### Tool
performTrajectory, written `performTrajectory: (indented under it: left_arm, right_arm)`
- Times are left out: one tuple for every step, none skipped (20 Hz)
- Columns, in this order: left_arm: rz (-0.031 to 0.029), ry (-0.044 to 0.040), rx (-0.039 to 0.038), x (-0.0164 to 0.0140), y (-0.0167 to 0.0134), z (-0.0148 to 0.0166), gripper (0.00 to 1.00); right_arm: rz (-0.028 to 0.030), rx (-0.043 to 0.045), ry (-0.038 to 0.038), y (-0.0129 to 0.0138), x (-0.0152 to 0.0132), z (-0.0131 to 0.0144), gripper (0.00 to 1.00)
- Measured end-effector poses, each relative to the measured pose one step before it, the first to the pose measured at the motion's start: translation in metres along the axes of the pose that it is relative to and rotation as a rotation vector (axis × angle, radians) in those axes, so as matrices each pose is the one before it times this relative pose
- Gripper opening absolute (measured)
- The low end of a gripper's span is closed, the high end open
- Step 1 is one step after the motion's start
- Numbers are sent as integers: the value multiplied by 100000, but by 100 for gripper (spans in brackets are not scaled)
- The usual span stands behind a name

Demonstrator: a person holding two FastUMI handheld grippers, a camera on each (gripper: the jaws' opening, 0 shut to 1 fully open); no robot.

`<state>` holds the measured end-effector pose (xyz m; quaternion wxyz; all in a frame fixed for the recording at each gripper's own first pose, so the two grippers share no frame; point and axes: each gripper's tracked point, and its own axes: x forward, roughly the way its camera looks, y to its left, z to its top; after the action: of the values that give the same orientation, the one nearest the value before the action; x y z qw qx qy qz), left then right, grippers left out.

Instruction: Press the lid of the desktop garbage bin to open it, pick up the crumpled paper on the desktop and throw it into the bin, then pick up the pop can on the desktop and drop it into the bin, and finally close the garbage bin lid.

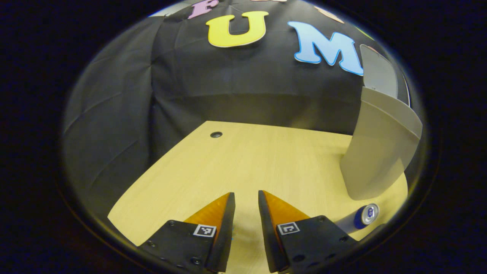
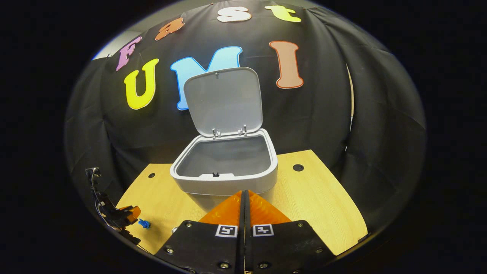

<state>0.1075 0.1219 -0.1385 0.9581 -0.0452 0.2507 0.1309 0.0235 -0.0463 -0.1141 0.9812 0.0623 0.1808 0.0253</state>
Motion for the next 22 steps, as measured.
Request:
performTrajectory:
  left_arm:
    - [-1190,-2002,1182,-87,-790,1426,45]
    - [-1314,-1678,610,-113,-773,1286,45]
    - [-1637,-1833,493,-91,-838,1177,51]
    - [-1661,-2725,1324,81,-927,1722,51]
    - [-1946,-2412,810,23,-947,1620,50]
    - [-1663,-2522,397,19,-960,1681,50]
    - [-1441,-1825,124,86,-662,1226,44]
    - [-1801,-3149,168,70,-1086,2131,38]
    - [-1276,-2020,181,201,-680,1316,40]
    - [-2859,-2702,451,482,-1314,1986,43]
    - [-1544,-1147,-3,290,-855,910,46]
    - [-1792,-1482,-124,258,-851,1167,48]
    - [-1467,-1237,192,319,-808,764,48]
    - [-1258,-877,467,150,-764,604,39]
    - [-1860,-1079,1218,391,-957,738,48]
    - [-2274,-1149,1471,476,-1320,555,46]
    - [-1748,-989,1242,220,-1416,754,43]
    - [-1788,-722,346,87,-922,262,44]
    - [-1326,-142,142,218,-842,176,43]
    - [-946,292,-480,84,-516,-33,44]
    - [652,1922,-2454,-106,232,-1320,45]
    - [1057,1265,-1209,-173,630,-746,40]
  right_arm:
    - [-197,688,-68,-131,-71,15,0]
    - [-90,839,-116,-136,31,-93,1]
    - [-145,797,-45,-127,-28,-37,1]
    - [-202,895,42,-29,-26,-113,1]
    - [-207,733,-130,-180,-10,-171,1]
    - [-284,272,-137,-142,-38,23,0]
    - [-354,229,-69,-173,-64,-120,0]
    - [-90,524,-17,-284,-40,4,0]
    - [-491,278,-158,-271,-102,-182,1]
    - [-638,639,-313,-386,-71,-13,0]
    - [-694,593,-159,-356,-83,92,0]
    - [-489,454,-61,-182,1,-69,0]
    - [-448,316,-23,-117,-65,60,0]
    - [-486,274,-71,-310,-121,-125,0]
    - [-636,265,-122,-269,-101,0,0]
    - [-813,374,-62,-271,-109,-109,0]
    - [-571,527,262,-222,-32,-125,0]
    - [-357,306,392,-193,-85,-286,0]
    - [-471,121,450,-142,-23,-257,0]
    - [-289,209,404,-87,-26,-233,0]
    - [-194,180,1264,17,24,-447,0]
    - [-7,-60,333,-14,-38,-201,0]
